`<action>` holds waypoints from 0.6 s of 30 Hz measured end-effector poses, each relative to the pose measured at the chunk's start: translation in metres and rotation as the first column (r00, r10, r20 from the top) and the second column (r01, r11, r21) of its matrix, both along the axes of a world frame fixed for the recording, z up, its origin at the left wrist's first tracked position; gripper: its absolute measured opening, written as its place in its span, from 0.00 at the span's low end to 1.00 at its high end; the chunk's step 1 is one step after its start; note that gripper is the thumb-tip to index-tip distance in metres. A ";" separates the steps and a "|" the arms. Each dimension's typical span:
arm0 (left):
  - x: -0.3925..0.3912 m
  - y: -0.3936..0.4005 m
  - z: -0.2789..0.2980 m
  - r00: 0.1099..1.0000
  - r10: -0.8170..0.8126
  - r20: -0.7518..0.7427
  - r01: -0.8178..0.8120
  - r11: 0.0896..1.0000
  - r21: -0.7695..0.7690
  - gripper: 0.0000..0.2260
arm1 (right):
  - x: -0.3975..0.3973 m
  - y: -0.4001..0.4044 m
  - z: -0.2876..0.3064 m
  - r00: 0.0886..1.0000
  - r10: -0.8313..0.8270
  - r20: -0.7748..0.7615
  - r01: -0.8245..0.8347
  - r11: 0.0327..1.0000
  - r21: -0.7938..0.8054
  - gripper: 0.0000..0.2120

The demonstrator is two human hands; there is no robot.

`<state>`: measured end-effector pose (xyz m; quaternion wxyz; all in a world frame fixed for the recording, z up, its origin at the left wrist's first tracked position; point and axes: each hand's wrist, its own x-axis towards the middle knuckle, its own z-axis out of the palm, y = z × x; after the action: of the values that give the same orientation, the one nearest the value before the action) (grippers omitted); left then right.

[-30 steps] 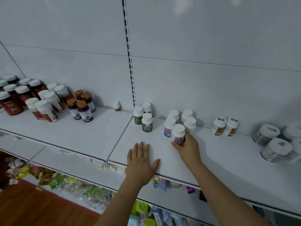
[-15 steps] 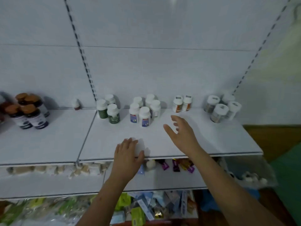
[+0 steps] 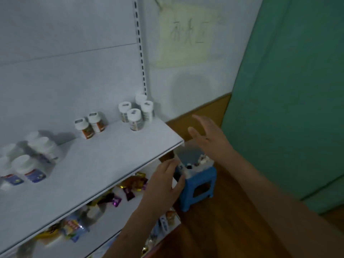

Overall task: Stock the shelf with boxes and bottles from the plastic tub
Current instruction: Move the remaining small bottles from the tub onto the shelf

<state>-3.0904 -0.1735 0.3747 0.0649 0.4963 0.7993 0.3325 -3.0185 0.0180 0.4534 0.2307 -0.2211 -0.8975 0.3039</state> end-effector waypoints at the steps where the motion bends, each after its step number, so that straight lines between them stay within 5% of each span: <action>1: 0.007 0.021 -0.001 1.000 -0.022 0.005 0.022 1.000 -0.017 0.23 | 0.012 0.021 0.000 1.000 -0.024 0.009 0.024 1.000 0.000 0.31; 6: 0.037 0.119 -0.005 0.992 -0.124 0.021 0.126 0.987 -0.099 0.23 | 0.068 0.123 -0.007 0.991 -0.119 0.069 0.118 0.993 0.014 0.31; 18: 0.036 0.271 -0.047 0.995 0.016 0.102 0.008 0.973 -0.232 0.21 | 0.078 0.299 -0.051 0.986 -0.045 0.162 0.038 0.998 0.045 0.30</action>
<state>-3.0540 0.0980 0.3277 0.1630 0.4660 0.8291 0.2623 -2.9401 0.3170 0.4020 0.1674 -0.2590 -0.9147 0.2610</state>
